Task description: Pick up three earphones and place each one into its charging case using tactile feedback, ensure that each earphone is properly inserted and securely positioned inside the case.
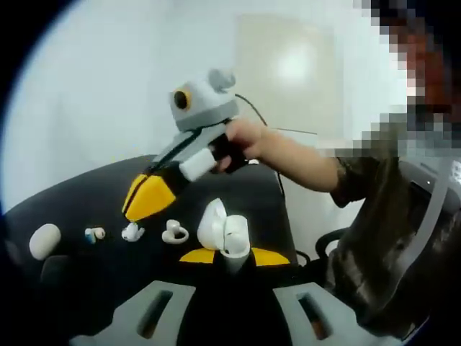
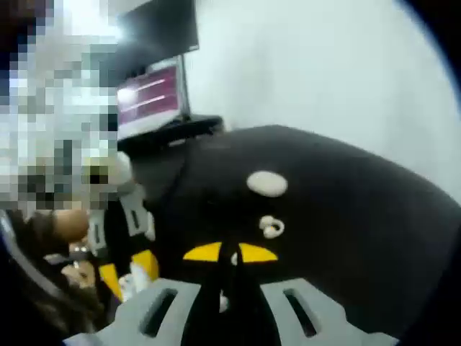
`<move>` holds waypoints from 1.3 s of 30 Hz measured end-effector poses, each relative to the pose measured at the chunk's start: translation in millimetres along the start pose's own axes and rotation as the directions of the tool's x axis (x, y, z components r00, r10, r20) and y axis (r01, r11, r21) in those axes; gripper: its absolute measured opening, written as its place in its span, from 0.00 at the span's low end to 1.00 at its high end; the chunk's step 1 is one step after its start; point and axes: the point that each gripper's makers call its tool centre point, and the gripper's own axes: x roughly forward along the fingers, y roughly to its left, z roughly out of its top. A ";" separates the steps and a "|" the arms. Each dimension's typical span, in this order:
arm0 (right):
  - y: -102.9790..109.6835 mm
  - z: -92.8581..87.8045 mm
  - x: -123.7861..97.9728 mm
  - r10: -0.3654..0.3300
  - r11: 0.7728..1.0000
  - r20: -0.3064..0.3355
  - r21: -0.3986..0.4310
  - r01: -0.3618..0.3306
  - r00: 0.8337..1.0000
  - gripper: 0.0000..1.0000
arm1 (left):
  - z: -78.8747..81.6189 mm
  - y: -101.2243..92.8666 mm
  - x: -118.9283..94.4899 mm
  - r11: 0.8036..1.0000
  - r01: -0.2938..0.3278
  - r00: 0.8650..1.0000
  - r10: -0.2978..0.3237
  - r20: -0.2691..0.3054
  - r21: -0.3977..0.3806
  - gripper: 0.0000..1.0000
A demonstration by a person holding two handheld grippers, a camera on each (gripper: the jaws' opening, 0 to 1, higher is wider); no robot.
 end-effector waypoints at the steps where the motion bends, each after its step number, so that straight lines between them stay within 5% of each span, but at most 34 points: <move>1: -3.1 1.8 -0.8 -0.001 1.000 0.008 0.001 0.001 1.000 0.10 | -0.1 0.3 -0.2 1.000 0.000 1.000 0.000 0.000 -0.001 0.14; 6: -26.3 22.5 -12.0 -0.028 0.999 0.085 -0.024 0.030 0.996 0.13 | -0.7 0.9 -1.5 1.000 0.005 1.000 -0.005 0.000 -0.002 0.14; 10: -25.7 3.6 -5.7 -0.024 1.000 0.011 0.002 0.024 1.000 0.13 | -1.0 -0.2 -1.5 1.000 0.007 1.000 -0.007 0.000 0.002 0.14; 16: -6.4 -3.5 6.4 0.043 0.999 0.047 -0.012 -0.042 0.998 0.17 | -0.9 -1.2 -1.3 1.000 0.007 1.000 -0.007 0.000 0.004 0.14; 22: 0.0 -6.4 8.5 0.050 0.994 -0.003 -0.099 -0.050 0.999 0.17 | -0.6 -1.8 -1.1 1.000 0.007 1.000 -0.007 -0.001 0.005 0.14; 25: 23.8 -3.5 -0.6 0.168 0.983 0.003 -0.070 -0.168 0.986 0.16 | -0.3 -2.0 -0.9 1.000 0.006 1.000 -0.006 -0.001 0.006 0.14; 28: 31.0 2.0 -9.6 0.198 0.978 0.029 -0.073 -0.196 0.980 0.17 | -0.1 -1.8 -0.8 1.000 0.005 1.000 -0.005 -0.001 0.007 0.14; 37: -23.9 4.3 3.1 0.046 0.999 0.067 -0.007 -0.046 0.997 0.18 | 0.2 -0.8 -0.9 1.000 0.005 1.000 -0.005 -0.001 0.006 0.14; 39: -23.4 2.5 9.3 0.066 0.997 0.079 0.027 -0.068 0.995 0.18 | 0.2 -0.9 -0.8 1.000 0.006 1.000 -0.006 -0.001 0.006 0.14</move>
